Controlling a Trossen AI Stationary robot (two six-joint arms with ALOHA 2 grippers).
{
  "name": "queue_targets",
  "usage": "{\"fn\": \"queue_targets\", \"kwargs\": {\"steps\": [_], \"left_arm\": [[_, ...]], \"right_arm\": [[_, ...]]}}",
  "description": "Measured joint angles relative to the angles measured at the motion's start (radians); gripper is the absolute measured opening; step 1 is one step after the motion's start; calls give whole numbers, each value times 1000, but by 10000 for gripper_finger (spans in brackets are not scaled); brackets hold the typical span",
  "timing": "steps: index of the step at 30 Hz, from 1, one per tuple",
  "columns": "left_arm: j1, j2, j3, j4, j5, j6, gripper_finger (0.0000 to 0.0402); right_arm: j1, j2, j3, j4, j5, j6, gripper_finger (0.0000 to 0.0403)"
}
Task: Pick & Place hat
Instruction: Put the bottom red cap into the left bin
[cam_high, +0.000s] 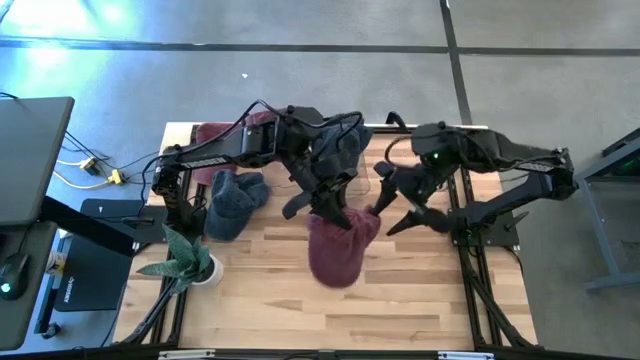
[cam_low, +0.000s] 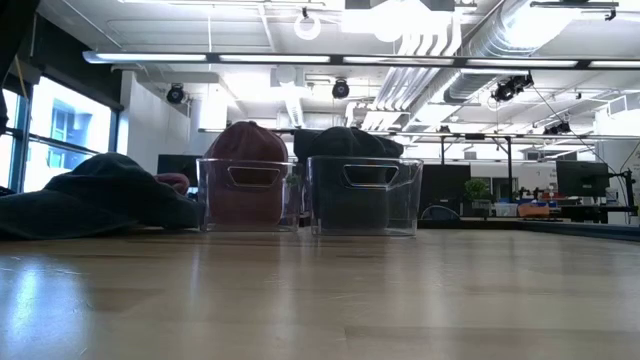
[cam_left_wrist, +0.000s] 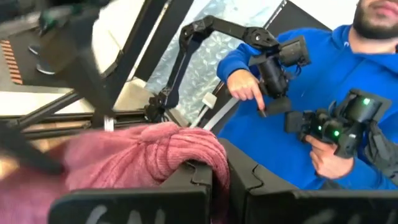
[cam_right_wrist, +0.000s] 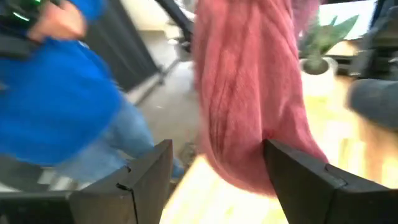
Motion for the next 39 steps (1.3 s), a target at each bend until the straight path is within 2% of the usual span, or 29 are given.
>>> {"fn": "queue_targets", "kwargs": {"steps": [3, 7, 12, 15, 22, 24, 29, 35, 39], "left_arm": [[-2, 0, 0, -38, 4, 36, 5], [-2, 0, 0, -91, 10, 45, 5], [-9, -1, 0, -117, 68, 51, 5], [-17, -1, 0, -139, 104, 119, 5], [-38, -19, 2, -156, 81, 341, 5], [-35, -18, 1, -159, 70, 378, 2], [-20, 0, 3, -145, 68, 440, 1], [-30, 22, 4, -143, 56, 445, 1], [-43, 34, -2, -157, 34, 435, 0]], "right_arm": [[34, 0, -39, 42, 77, -28, 247], [48, 0, -98, 104, 117, -27, 247], [51, -1, -125, 131, 209, -34, 247], [67, -13, -124, 142, 272, -34, 247], [92, -148, -125, 47, 413, 1, 247], [92, -194, -153, 92, 439, 16, 247], [76, -283, -321, 338, 349, 42, 247], [10, -288, -520, 656, 235, 88, 247], [-44, -249, -603, 832, 72, 137, 247]]}}
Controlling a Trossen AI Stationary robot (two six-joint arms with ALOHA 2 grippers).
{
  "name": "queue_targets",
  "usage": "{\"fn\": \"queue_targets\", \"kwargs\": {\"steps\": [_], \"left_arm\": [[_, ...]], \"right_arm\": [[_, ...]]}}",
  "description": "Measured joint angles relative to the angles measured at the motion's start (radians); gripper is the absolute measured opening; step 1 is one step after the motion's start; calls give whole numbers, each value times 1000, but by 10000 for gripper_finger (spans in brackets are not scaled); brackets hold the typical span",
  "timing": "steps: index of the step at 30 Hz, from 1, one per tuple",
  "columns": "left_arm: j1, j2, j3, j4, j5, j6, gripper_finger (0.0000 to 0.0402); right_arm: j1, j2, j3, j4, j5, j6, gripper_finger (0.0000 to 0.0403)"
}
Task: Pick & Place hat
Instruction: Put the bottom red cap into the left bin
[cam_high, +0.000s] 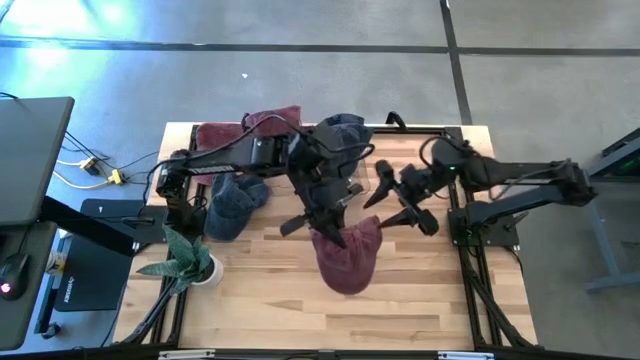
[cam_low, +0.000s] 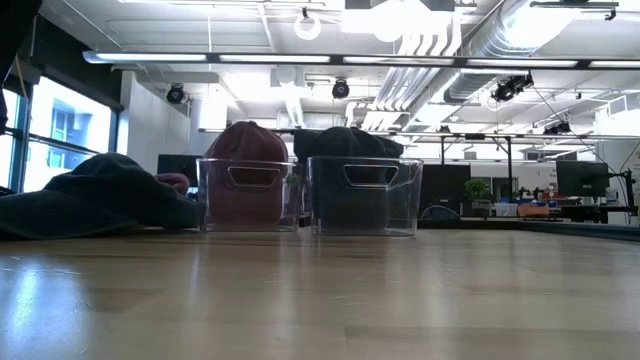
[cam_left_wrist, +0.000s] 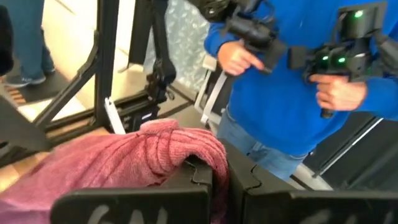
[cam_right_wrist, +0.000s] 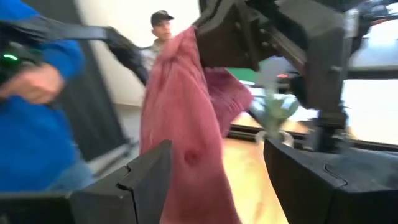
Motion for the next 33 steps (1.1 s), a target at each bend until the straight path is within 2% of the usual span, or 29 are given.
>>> {"fn": "queue_targets", "kwargs": {"steps": [5, 13, 20, 26, 29, 33], "left_arm": [[-14, -6, 4, -17, -12, -4, 0], [-24, -4, 2, -81, -22, -49, 0], [-22, -34, 4, -75, -91, -53, 0], [-24, -28, 1, -12, -95, -53, 0], [-24, -30, 2, -7, -92, -53, 0], [-24, -30, 2, -7, -88, -50, 0]], "right_arm": [[-20, 62, -40, 207, -179, 114, 247], [24, 81, -43, 203, -183, 124, 247], [111, 81, -41, 194, -141, 149, 247], [137, 77, -41, 168, 12, 210, 244], [137, 76, -41, 177, 10, 224, 219], [152, 77, -41, 198, 3, 261, 151]]}}
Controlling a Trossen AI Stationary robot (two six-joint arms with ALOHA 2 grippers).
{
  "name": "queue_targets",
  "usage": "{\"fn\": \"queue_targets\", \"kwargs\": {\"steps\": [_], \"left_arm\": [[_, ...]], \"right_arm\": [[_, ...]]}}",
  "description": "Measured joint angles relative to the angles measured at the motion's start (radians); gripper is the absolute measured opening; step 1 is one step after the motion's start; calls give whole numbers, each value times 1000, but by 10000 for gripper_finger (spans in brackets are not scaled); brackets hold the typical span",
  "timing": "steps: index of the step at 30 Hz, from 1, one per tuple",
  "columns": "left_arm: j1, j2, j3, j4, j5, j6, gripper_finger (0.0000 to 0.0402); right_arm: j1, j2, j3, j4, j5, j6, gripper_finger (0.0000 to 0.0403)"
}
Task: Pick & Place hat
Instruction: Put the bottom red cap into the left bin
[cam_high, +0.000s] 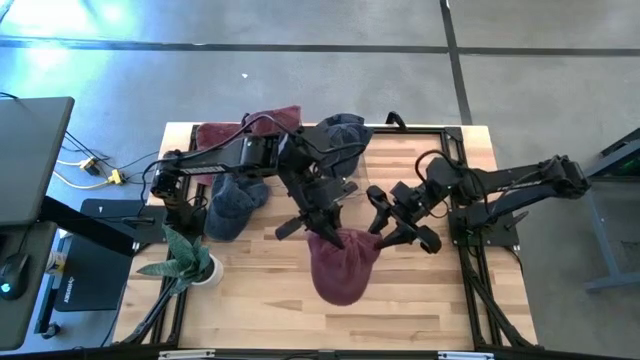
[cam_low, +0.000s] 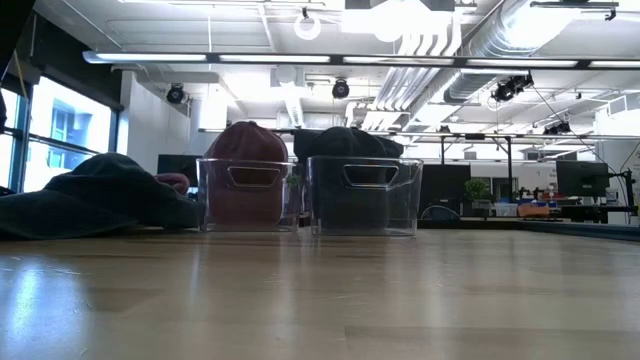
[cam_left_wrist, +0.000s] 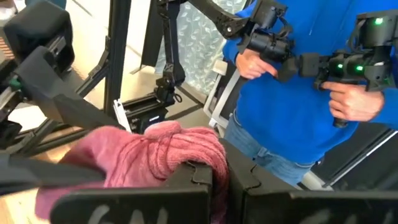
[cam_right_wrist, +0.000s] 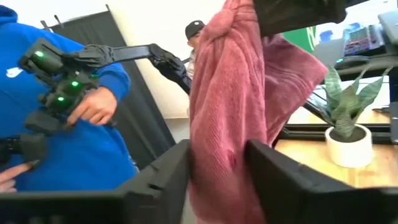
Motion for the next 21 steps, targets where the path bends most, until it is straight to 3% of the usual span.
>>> {"fn": "queue_targets", "kwargs": {"steps": [7, 11, 21], "left_arm": [[0, 0, 0, 24, 18, -12, 8], [1, 0, 0, 48, -4, -108, 45], [0, 52, -2, 50, -23, -228, 195]], "right_arm": [[16, -20, 0, -3, -13, 45, 13], [16, -82, 0, -10, -18, 75, 16], [17, -229, 0, -79, 112, 38, 3]]}}
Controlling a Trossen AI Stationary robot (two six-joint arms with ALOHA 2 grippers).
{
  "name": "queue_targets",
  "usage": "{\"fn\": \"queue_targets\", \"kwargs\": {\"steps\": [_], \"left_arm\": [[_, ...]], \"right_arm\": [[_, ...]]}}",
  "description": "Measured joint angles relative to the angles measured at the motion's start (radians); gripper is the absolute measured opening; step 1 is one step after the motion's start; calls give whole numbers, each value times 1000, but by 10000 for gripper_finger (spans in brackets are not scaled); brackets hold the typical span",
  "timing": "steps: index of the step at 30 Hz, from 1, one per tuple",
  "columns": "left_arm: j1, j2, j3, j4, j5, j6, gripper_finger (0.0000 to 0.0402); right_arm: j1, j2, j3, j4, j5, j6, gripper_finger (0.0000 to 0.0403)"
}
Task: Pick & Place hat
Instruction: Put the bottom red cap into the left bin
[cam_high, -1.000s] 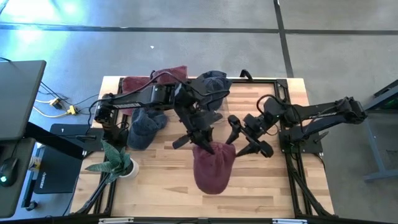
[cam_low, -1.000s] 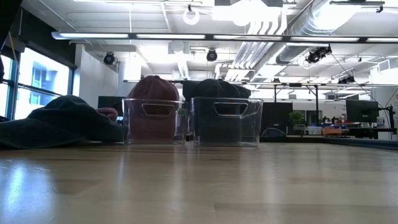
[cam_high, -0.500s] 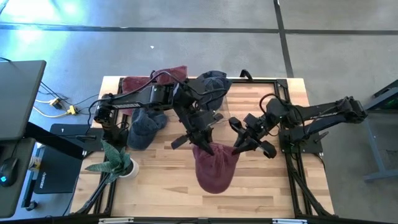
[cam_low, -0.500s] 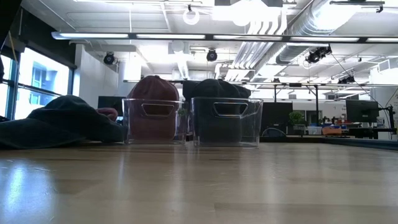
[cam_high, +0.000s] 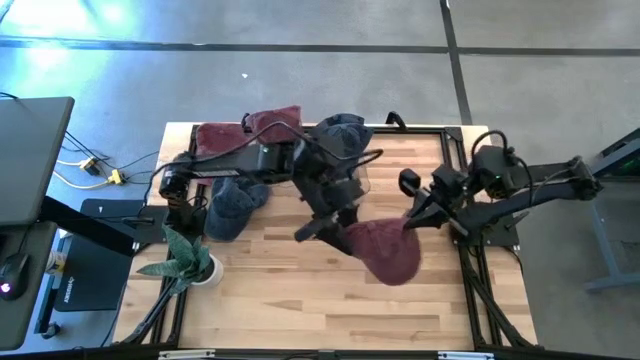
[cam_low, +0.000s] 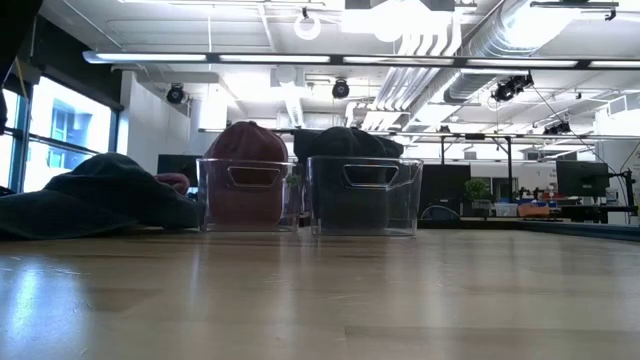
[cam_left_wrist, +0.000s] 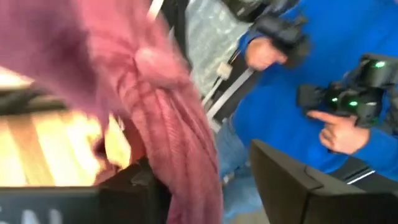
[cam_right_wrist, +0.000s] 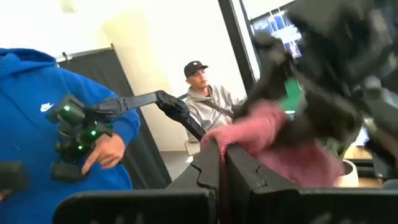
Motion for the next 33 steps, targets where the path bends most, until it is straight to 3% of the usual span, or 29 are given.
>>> {"fn": "queue_targets", "kwargs": {"steps": [3, 7, 12, 20, 25, 29, 33], "left_arm": [[0, 34, 6, 24, -26, -4, 209], [0, 48, 1, 9, 24, -2, 195], [0, 71, 2, 30, 61, 19, 138], [8, 61, 2, 84, 53, 57, 13], [23, 36, 4, 103, 26, 72, 16], [29, 20, 3, 100, 27, 72, 5], [28, 22, 3, 98, 28, 72, 5]], "right_arm": [[8, -19, 0, 2, 0, -9, 6], [24, -46, 0, -8, 0, -28, 3], [37, -80, 0, -37, 20, -29, 4], [67, -87, 0, -114, 42, -4, 8], [89, -63, 0, -154, 26, 13, 8], [87, -38, 0, -181, 7, 50, 35], [73, -8, 0, -205, -1, 51, 99]]}}
